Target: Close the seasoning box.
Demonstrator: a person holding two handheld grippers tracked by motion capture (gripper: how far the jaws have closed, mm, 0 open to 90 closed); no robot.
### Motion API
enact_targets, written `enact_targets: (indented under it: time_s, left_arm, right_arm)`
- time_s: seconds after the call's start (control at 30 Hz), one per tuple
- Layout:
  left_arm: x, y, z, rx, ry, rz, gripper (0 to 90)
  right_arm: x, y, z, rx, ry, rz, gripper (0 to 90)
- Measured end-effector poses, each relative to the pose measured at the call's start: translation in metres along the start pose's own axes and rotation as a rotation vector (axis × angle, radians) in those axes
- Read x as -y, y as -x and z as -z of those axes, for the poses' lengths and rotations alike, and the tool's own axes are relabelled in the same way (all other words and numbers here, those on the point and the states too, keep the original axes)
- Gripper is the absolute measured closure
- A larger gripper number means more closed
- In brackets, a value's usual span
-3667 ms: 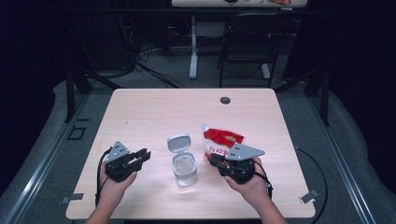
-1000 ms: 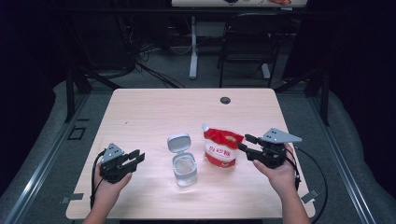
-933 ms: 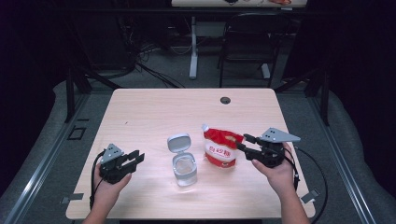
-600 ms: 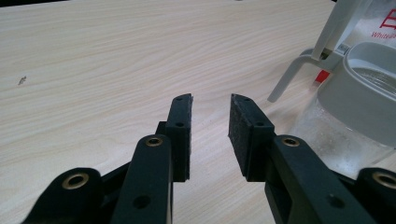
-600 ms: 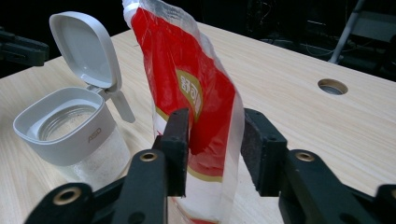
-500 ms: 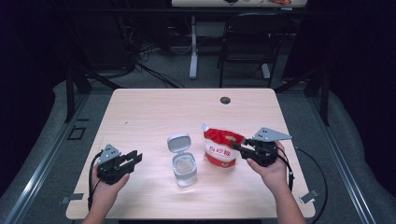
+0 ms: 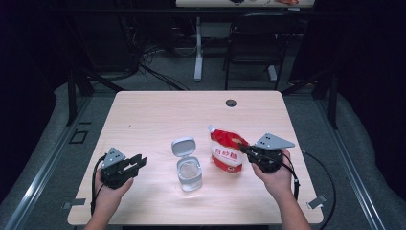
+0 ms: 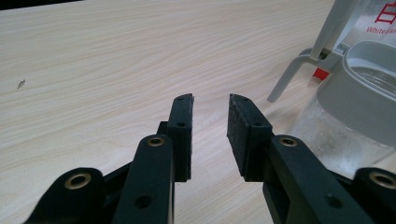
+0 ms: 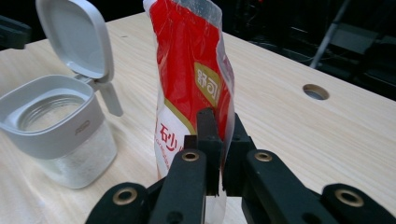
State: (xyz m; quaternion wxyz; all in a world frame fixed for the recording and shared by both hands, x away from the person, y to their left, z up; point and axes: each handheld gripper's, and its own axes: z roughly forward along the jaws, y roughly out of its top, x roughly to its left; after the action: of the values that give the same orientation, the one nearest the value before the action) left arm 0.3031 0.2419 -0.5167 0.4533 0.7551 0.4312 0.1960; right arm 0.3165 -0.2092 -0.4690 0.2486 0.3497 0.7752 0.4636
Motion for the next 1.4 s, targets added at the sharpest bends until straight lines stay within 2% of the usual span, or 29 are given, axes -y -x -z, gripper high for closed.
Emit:
enact_targets:
  time_s: [0.23, 0.33, 0.5, 0.6, 0.7, 0.93, 1.07, 1.2, 1.4]
  left_arm:
    - [-0.001, 0.004, -0.004, 0.010, -0.005, -0.016, 71.4]
    - [-0.001, 0.004, -0.005, 0.011, -0.005, -0.014, 71.3]
    - [-0.001, 0.004, -0.005, 0.009, -0.012, -0.013, 71.2]
    - [-0.001, 0.004, -0.005, 0.010, -0.013, -0.016, 71.2]
    - [0.000, 0.004, -0.006, 0.008, -0.005, -0.007, 71.0]
    - [-0.001, 0.004, -0.005, 0.009, -0.012, -0.012, 70.9]
    - [-0.001, 0.004, -0.005, 0.010, -0.004, -0.009, 70.8]
    - [0.000, 0.003, -0.005, 0.008, -0.004, -0.008, 70.6]
    - [-0.001, 0.004, -0.004, 0.008, -0.002, -0.012, 70.5]
  right_arm:
    - [0.000, 0.007, 0.008, 0.071, -0.021, -0.007, 89.0]
    - [0.006, 0.011, 0.017, 0.078, -0.013, -0.058, 88.8]
    - [0.010, 0.009, 0.027, 0.085, -0.032, -0.086, 88.9]
    - [0.011, 0.008, 0.030, 0.065, -0.033, -0.096, 88.5]
    - [0.013, 0.008, 0.032, 0.034, -0.035, -0.068, 86.7]
    - [0.022, 0.015, 0.032, -0.023, -0.024, -0.076, 75.0]
    - [0.030, 0.014, 0.024, -0.024, -0.043, -0.074, 68.5]
    - [0.040, 0.014, 0.020, -0.016, -0.031, -0.080, 62.4]
    - [0.050, 0.012, 0.013, -0.009, -0.026, -0.084, 57.7]
